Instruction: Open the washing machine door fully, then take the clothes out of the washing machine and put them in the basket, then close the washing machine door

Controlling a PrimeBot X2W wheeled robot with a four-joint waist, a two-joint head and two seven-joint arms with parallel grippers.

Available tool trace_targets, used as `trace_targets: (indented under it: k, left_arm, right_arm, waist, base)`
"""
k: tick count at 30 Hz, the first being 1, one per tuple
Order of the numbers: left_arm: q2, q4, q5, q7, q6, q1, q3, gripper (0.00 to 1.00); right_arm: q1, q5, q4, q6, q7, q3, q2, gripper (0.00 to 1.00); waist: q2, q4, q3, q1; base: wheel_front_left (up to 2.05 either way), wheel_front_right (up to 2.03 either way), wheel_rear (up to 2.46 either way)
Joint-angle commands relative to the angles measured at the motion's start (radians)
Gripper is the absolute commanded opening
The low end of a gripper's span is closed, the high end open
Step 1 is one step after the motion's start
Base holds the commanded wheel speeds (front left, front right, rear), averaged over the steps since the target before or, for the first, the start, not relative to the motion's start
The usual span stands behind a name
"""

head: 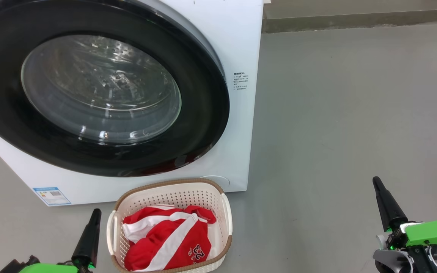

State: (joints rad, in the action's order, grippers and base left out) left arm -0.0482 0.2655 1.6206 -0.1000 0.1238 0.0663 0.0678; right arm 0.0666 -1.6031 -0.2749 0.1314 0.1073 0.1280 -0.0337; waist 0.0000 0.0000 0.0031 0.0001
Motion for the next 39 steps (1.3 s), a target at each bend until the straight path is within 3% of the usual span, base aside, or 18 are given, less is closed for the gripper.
trace_targets:
  k: [1, 39]
  left_arm:
    - [-0.009, -0.021, -0.005, -0.006, 0.007, 0.041, 0.037, 0.0]
    - [-0.006, -0.02, -0.008, -0.01, 0.007, 0.041, 0.041, 0.0]
  right_arm:
    - [0.041, -0.005, 0.03, -0.001, 0.006, -0.014, -0.017, 0.0]
    - [0.041, -0.005, 0.03, -0.001, 0.006, -0.014, -0.017, 0.0]
  waist:
    - [0.0, 0.0, 0.0, 0.0]
    - [0.0, 0.0, 0.0, 0.0]
  base:
    - [0.0, 0.0, 0.0]
    - [0.0, 0.0, 0.0]
